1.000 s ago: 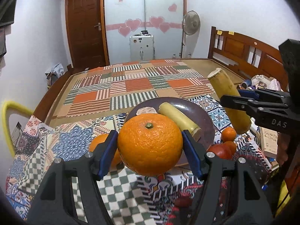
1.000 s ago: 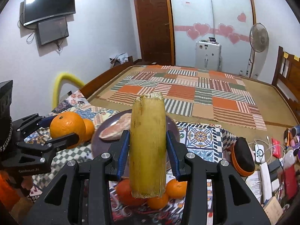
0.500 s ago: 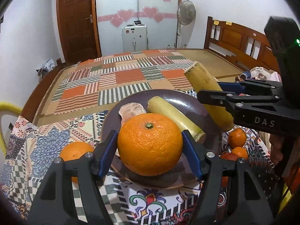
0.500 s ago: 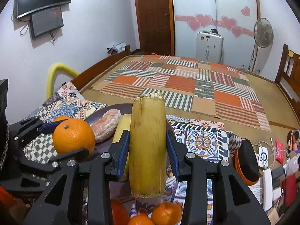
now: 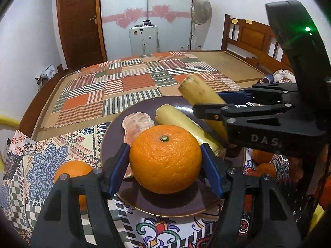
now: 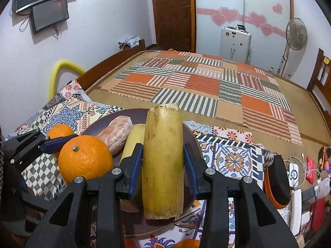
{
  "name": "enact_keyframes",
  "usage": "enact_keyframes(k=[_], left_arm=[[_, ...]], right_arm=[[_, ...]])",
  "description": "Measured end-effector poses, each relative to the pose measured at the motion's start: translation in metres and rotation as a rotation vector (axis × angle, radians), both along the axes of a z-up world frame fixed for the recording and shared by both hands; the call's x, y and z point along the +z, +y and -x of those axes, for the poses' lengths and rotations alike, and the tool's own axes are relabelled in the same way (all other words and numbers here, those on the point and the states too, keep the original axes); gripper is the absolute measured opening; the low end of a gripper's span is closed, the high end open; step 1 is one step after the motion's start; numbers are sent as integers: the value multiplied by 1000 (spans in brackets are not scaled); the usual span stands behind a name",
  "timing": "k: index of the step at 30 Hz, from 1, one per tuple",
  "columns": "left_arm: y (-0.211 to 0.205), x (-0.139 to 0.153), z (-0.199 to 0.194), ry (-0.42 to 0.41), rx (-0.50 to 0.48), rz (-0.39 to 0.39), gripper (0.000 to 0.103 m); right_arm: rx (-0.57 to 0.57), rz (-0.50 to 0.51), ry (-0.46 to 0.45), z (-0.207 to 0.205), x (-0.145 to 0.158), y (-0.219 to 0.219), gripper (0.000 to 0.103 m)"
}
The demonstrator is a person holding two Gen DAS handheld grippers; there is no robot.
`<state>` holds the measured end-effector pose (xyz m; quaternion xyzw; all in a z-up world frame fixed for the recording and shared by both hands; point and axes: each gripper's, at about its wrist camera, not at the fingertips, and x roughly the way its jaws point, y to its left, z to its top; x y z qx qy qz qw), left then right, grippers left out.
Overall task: Organize fruits
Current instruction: 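Lower the orange onto the purple plate with the left tool while the right tool sets the cylinder there, then open both tools and move the left tool to the second large orange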
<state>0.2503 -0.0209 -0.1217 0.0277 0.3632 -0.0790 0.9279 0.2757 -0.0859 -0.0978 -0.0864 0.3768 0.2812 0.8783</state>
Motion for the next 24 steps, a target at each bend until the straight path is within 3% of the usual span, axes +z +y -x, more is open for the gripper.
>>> enact_keyframes(k=[13,24], left_arm=[[-3,-5,1,35,-23,23,69],[-5,-4,9,-2,-8,10,69]], right_arm=[[0,21,11,-4,-4,6,36],[-10,23,-9,1,-1,1,38]])
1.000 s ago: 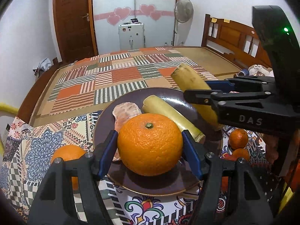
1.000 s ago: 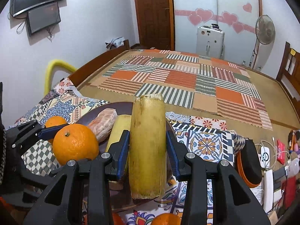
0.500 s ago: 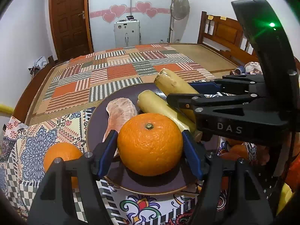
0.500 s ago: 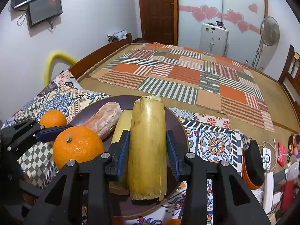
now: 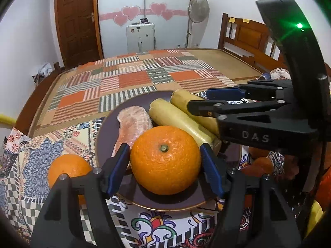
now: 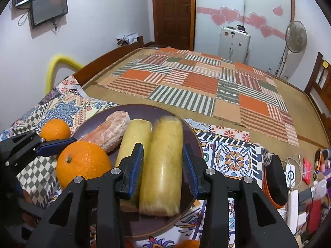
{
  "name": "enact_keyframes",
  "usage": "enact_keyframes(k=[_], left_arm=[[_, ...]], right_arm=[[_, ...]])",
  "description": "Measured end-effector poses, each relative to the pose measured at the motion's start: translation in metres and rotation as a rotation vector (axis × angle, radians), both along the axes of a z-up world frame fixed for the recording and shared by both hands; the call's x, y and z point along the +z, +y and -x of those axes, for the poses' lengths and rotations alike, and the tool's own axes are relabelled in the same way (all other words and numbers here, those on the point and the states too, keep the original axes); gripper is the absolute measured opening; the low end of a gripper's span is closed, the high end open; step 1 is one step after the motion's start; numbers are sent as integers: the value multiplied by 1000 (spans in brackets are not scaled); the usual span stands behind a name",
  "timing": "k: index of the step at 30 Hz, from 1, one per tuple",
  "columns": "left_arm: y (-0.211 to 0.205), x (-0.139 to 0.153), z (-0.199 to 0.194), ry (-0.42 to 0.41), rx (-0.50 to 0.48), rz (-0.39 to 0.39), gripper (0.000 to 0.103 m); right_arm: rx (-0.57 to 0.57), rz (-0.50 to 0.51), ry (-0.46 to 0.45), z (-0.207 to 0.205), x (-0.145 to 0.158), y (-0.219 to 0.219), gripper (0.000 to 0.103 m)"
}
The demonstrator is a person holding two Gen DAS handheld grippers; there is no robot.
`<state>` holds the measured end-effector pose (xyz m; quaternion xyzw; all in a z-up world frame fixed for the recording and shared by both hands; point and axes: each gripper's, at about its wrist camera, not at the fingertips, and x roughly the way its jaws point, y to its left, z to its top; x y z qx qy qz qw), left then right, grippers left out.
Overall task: Organize fruits
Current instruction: 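Open both tools and move the left tool to the second large orange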
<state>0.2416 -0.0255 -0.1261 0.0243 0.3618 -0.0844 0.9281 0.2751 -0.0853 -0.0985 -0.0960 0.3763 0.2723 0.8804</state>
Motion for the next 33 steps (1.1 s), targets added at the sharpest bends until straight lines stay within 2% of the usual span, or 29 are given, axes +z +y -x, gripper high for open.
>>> enact_keyframes(k=[6,17,20,27,33], left_arm=[[3,19,18,-75,31,-32,69],[40,56,58,-142,123,7,69],[54,66,73,-171,158,8,69],[90,69,94,-171,224,-16,74],[111,42,89,-86,245,-58,74]], right_arm=[[-12,-31,-30,15,17,-10,41],[-54,-83,-155,67,54,-34,46],[-78,-86,-189,80,57,-42,52],[-135,-78,-197,97,44,-62,54],[-178,-51,-158,107,16,-76,54]])
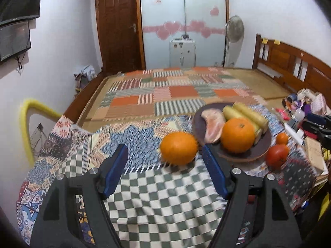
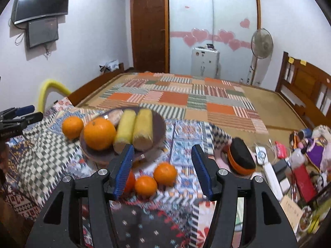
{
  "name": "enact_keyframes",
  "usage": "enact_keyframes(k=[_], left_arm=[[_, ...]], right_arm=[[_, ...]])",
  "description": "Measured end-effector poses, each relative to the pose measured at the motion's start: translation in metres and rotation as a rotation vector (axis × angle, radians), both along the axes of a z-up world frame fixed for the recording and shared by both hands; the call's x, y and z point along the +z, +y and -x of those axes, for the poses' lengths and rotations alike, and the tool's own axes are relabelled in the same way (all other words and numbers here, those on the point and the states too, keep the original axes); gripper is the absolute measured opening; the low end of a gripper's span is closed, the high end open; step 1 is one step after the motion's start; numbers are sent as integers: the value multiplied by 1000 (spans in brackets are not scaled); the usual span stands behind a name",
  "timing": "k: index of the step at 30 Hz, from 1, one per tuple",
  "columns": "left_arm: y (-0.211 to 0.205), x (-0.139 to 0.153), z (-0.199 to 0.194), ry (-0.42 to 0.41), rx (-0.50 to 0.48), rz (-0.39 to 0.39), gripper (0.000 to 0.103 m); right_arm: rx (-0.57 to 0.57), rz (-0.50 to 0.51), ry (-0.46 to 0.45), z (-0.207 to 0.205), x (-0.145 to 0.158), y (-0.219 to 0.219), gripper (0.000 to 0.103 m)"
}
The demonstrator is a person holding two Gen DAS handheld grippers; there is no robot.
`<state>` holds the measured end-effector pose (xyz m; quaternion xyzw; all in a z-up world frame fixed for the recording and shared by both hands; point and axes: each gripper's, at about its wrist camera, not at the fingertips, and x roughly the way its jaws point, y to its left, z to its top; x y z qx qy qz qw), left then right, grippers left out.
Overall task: Organize fruits
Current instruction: 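Open both tools and move the left tool to the second large orange, then grasp the second orange with the left tool while the right tool grasps a red tomato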
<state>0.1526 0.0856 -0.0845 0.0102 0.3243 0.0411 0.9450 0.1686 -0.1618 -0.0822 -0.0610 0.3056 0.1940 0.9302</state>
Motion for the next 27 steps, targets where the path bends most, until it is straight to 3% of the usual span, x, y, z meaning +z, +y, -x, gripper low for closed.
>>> enact_keyframes(k=[5,13,19,22,27], left_arm=[[5,-27,-23,85,-10,28,74],[-3,-54,-67,162,-42,49,74],[-9,-59,-84,171,-49,56,74],[-13,-62,-88,179,-47,30,67],[-14,-62,-83,181,-54,27,66]], right_arm=[[-26,15,32,-2,-18,-8,54],[-28,-5,46,-13,-23,-17,54],[-3,-14,38,-11,-22,-14,54],[17,-31,46,-10,-23,-11,54],[56,-49,57,-5,-22,-1,54]])
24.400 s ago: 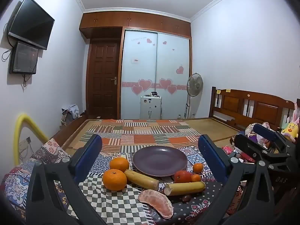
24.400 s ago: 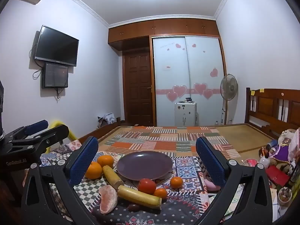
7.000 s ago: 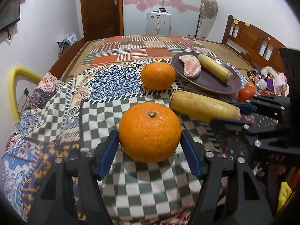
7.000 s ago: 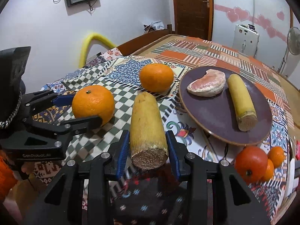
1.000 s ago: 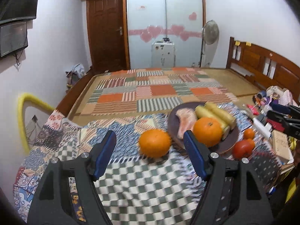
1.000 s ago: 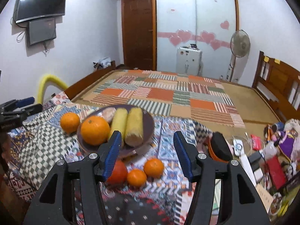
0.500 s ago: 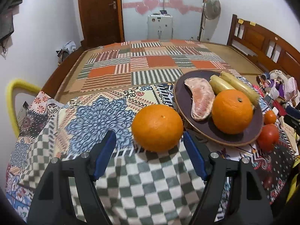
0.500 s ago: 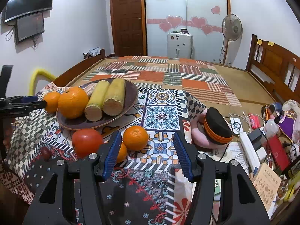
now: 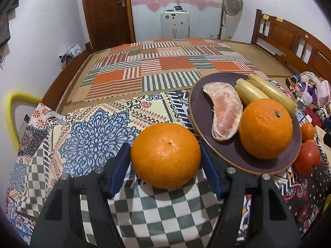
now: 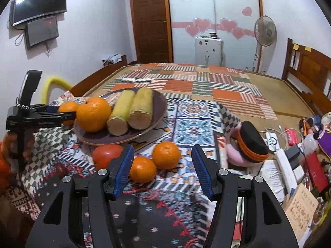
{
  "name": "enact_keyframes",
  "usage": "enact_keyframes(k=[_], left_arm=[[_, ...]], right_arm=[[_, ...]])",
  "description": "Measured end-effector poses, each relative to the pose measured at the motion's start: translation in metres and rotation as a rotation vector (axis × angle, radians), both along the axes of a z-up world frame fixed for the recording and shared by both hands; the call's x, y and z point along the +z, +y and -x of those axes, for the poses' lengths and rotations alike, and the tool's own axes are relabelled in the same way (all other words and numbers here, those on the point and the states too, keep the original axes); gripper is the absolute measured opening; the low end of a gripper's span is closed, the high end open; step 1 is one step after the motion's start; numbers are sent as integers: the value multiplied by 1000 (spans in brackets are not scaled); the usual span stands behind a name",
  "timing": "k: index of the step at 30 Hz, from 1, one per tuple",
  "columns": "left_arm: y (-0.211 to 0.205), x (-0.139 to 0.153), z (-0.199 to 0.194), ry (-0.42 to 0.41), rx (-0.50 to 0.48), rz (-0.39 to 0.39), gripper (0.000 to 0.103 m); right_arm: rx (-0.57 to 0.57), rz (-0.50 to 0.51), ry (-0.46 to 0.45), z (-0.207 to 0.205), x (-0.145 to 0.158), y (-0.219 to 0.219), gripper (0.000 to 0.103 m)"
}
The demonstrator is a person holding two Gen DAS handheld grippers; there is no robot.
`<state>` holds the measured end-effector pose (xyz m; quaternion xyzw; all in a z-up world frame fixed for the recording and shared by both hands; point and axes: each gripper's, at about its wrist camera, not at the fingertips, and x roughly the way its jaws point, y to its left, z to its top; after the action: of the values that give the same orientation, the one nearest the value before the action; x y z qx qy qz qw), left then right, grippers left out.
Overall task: Organize fruits
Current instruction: 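Grasp the second orange with the left tool while the right tool grasps a red tomato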
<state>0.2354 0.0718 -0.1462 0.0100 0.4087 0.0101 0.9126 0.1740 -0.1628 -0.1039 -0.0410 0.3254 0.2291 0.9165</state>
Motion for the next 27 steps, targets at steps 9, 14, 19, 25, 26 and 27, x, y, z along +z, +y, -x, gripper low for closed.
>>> enact_keyframes(k=[9,14,19,25,26,27], left_arm=[[-7,21,62,-56,-51,29,66],[-8,21,88,-59,-69,58,66],[-12,13,97,-48,-89,50,66],[-19,3,98,-51,-95,33,66],[-19,2,98,-53,-95,28,66],[-20,2,98,-57,-96,25,66]], right_arm=[[96,24,-2,17,2,32,54],[113,45,19,13,-5,45,54],[128,78,40,4,-12,53,54],[161,141,51,-1,-16,64,54],[164,151,53,-1,-16,65,54],[168,163,53,-2,-17,67,54]])
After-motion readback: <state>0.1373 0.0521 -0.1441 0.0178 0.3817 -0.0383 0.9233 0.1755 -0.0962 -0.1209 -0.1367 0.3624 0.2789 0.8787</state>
